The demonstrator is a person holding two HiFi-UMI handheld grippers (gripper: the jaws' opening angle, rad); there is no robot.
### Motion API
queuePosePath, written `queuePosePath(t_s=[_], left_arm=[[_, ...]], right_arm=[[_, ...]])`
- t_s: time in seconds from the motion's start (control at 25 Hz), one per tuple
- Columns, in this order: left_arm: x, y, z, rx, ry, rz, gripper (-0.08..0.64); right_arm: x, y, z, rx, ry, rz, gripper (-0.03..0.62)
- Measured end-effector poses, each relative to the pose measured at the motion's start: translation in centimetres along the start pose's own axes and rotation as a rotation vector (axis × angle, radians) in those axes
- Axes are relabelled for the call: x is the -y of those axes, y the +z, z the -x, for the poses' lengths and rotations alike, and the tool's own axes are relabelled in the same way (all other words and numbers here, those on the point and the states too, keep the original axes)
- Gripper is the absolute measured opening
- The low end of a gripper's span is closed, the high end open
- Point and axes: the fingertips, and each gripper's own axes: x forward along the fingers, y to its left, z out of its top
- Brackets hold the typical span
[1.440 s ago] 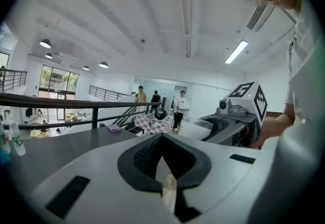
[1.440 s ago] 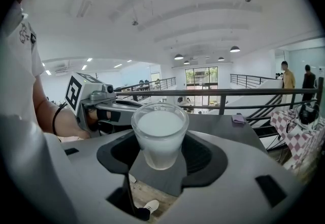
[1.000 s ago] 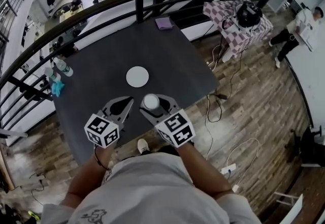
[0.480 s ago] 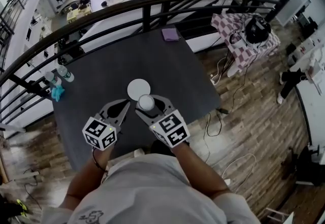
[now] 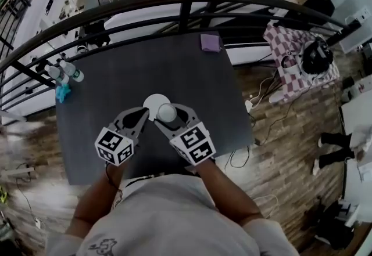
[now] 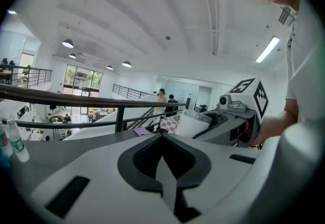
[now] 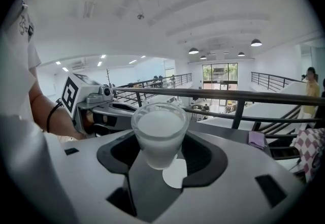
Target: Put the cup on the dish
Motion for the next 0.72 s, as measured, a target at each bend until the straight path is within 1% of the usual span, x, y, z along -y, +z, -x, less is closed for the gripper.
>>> queuePosePath(t_s=[0.16,0.32,0.4,0.56,0.72], left_arm=[[-1.7,-0.9,-3.0,-0.014,0.072,0.008,-0.002],[-3.8,-3.2,-4.8,-0.039,0.126,0.020,-0.002],[-4.8,-4.7,-5.5,-0.062,0.145,0.026,-0.002],[-6.3,-7.3,-6.7,-0.103,0.156,0.036,-0.002],[-7.7,-9.7,-7.5,-0.136,0.165,0.065,-0.002]], right_arm=[[2.8,-1.5,-2.0,-0.036,0.074,0.027,0.264],[4.6,-3.6,-4.8,-0.073,0.120,0.062,0.264],[5.4,-4.6,-6.1,-0.085,0.125,0.077,0.264],[6.7,-7.0,-8.6,-0.118,0.126,0.097,0.264],[7.6,-9.3,-10.4,-0.140,0.123,0.086,0.264]])
